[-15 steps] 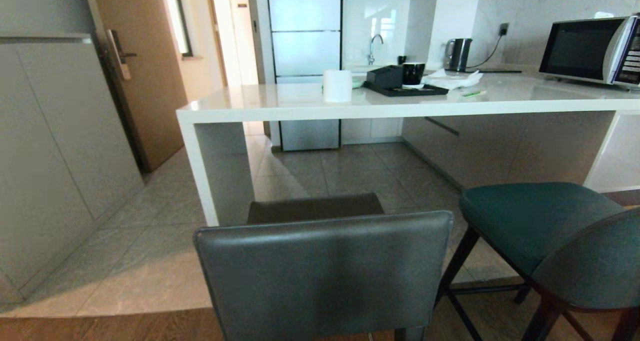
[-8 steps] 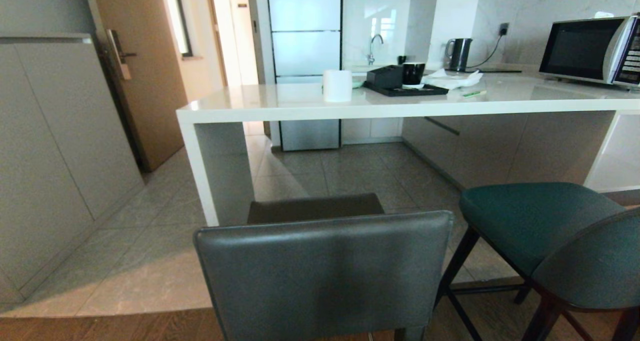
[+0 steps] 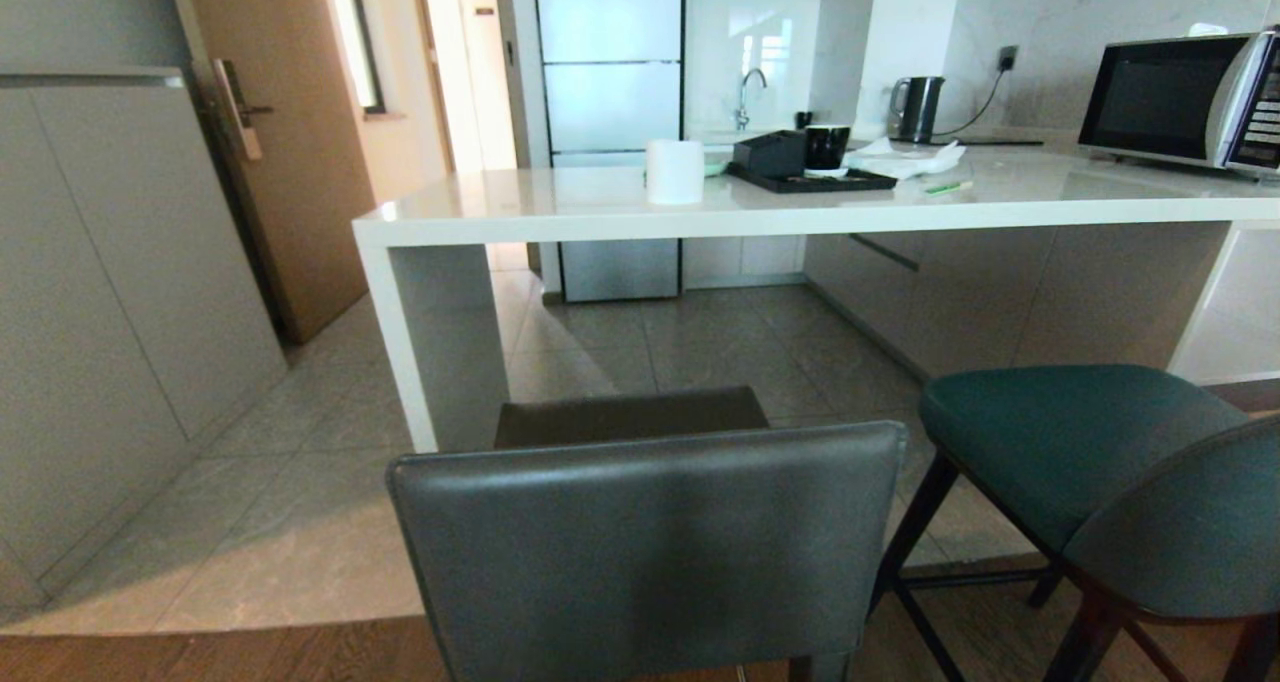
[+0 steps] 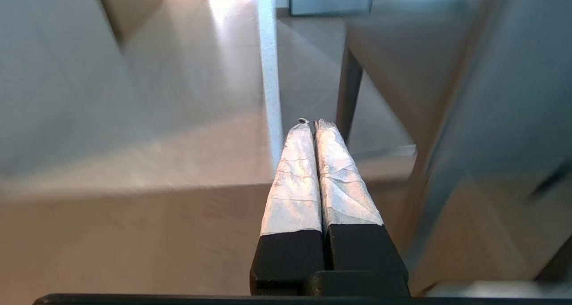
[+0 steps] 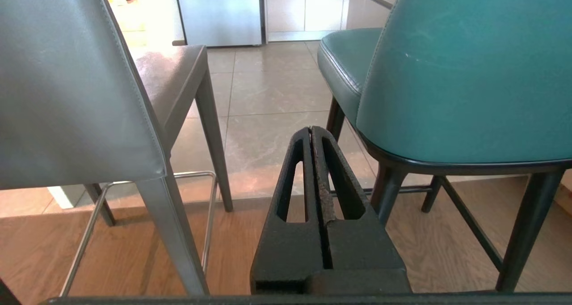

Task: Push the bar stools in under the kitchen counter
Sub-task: Push the blue chair back under the dining table

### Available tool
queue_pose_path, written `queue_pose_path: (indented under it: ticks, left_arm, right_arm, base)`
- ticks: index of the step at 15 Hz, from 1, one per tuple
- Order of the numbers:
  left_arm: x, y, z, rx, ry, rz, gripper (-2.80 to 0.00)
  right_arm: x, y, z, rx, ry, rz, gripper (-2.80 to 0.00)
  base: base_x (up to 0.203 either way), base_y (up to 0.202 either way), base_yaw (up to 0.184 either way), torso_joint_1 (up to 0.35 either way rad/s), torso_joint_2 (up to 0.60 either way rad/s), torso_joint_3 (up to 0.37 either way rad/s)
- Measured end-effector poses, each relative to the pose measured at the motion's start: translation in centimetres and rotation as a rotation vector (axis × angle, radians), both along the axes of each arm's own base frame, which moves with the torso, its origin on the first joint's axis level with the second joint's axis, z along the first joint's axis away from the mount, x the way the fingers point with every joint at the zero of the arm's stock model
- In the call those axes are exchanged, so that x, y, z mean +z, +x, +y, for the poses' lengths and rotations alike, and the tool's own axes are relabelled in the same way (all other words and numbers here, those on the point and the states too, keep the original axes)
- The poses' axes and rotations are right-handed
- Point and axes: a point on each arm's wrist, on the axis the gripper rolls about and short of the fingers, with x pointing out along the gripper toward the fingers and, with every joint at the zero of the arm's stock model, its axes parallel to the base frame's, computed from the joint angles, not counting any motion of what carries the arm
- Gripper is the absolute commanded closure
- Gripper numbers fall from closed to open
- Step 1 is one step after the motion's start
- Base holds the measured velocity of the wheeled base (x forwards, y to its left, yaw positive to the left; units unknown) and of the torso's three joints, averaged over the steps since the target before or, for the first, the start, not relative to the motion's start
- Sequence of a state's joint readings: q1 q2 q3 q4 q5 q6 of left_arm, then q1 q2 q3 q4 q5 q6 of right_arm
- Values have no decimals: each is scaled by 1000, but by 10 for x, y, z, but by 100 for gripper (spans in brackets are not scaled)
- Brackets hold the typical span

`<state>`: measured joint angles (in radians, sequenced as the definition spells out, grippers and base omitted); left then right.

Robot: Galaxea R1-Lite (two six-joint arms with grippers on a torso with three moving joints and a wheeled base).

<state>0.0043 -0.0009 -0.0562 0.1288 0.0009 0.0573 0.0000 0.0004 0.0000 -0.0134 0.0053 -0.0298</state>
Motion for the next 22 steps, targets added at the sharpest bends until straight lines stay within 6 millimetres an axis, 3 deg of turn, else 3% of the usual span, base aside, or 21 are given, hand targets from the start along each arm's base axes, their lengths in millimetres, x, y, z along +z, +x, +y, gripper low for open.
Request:
queue_pose_path:
  ticks: [2,5,12,22]
  left_arm:
    - [-1,0,-1,-33,75,-1,0]
    - [-2,1,0,2,-13,2,0]
    - [-2,1,0,-18,29,6,0]
    - [-2,2,0,6,-44,-15,0]
  right_arm:
    - [0,0,0,0,3,0,0]
    - [0,0,0,1,1,0,0]
    - [0,0,0,0,0,0,0]
    - [0,0,0,1,1,0,0]
  base:
    - [0,0,0,0,0,0]
    - [0,0,0,0,0,0]
    - [0,0,0,0,0,0]
    - [0,0,0,0,0,0]
